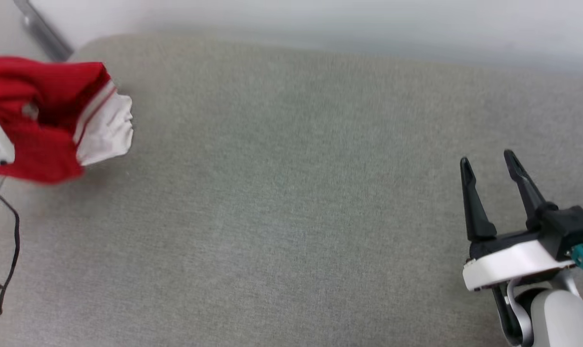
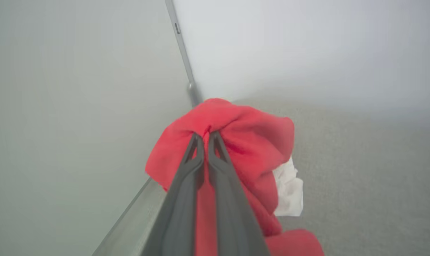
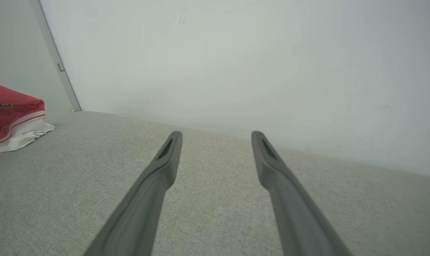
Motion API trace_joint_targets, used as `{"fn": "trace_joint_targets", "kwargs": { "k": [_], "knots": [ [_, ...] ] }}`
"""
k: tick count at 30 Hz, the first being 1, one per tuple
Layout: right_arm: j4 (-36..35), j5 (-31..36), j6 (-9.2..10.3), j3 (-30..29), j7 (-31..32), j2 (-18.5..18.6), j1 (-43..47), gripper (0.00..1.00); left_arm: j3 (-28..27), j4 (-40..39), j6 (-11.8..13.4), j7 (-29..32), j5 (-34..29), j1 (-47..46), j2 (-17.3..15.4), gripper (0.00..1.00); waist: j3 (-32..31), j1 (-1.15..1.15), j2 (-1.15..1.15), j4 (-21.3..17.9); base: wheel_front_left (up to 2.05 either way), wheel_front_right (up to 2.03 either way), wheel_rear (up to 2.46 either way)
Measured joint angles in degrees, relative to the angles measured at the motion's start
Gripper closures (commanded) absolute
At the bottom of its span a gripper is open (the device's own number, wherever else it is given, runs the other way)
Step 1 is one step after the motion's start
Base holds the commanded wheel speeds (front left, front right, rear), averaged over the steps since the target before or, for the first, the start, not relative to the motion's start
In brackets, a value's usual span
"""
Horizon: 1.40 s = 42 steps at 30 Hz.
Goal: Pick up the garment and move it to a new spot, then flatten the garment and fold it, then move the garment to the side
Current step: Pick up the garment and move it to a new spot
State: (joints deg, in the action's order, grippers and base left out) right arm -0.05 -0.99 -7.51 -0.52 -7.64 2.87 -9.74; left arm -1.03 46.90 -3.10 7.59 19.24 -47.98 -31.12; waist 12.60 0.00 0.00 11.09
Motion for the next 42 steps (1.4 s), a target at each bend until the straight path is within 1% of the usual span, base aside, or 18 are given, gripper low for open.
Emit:
{"fn": "trace_joint_targets", "kwargs": {
  "k": [2,7,10,13,18,25,28,31,35,38,42],
  "knots": [
    [0.0,-0.3,0.0,-0.3,0.2,0.0,1.1,0.0,0.7,-0.9,0.6,-3.4,-0.9,-0.9,0.5,1.0,-2.2,-0.01,0.0,0.0,0.0,0.0,0.0],
    [-0.2,-1.7,0.0,-0.6,0.7,0.0,3.6,0.0,2.1,-1.9,0.9,-8.7,-1.6,-2.4,2.8,1.0,-7.2,-0.01,0.0,-0.8,0.0,0.0,0.0],
    [-0.5,-1.9,0.0,-0.7,1.1,0.0,4.9,0.0,2.8,-2.7,1.4,-11.5,-1.7,-2.8,4.8,1.0,-9.7,-0.02,0.0,-2.2,0.0,0.0,0.0],
    [-1.4,-2.1,0.0,-0.6,1.7,0.0,6.0,0.0,3.9,-3.7,1.6,-12.8,-1.7,-2.2,7.0,1.0,-11.3,-0.02,0.0,-4.5,0.0,0.0,0.0],
    [-2.4,-2.2,0.0,-1.0,2.7,0.0,7.5,0.0,6.6,-6.9,1.0,-13.7,-1.3,0.3,12.8,1.0,-12.9,-0.01,0.0,-9.2,0.0,0.0,0.0],
    [-3.4,-2.8,0.01,-1.7,3.7,0.0,8.8,0.0,12.3,-14.0,0.0,-14.1,-0.9,4.9,21.7,1.0,-13.9,-0.01,0.0,-15.5,0.0,0.0,0.0],
    [-3.8,-3.0,0.0,-1.7,4.0,0.0,9.2,0.0,14.9,-16.5,-0.6,-13.8,-0.8,7.5,24.6,1.0,-13.9,-0.01,0.0,-17.8,0.0,0.0,0.0],
    [-4.1,-3.1,0.01,-1.7,4.1,0.0,9.6,0.0,17.7,-18.3,-0.8,-13.7,-0.4,11.7,26.3,1.0,-13.4,-0.01,0.0,-19.5,0.0,0.0,0.0],
    [-4.4,-3.6,0.01,-1.5,4.1,0.0,9.7,0.0,21.4,-19.0,-0.5,-12.9,-0.6,19.1,27.1,1.0,-11.8,0.0,0.0,-20.6,0.0,0.0,0.0],
    [-4.3,-3.8,0.01,-1.2,3.9,0.0,9.7,0.0,23.0,-18.6,-0.1,-11.6,-0.4,25.5,27.1,1.0,-10.6,0.0,0.0,-21.1,0.0,0.0,0.0],
    [-3.9,-4.4,0.01,-0.8,3.6,0.0,9.5,0.0,25.1,-17.6,-0.3,-8.9,-0.4,33.1,25.9,1.0,-9.6,0.0,0.0,-21.1,0.0,0.0,0.0]
  ]
}}
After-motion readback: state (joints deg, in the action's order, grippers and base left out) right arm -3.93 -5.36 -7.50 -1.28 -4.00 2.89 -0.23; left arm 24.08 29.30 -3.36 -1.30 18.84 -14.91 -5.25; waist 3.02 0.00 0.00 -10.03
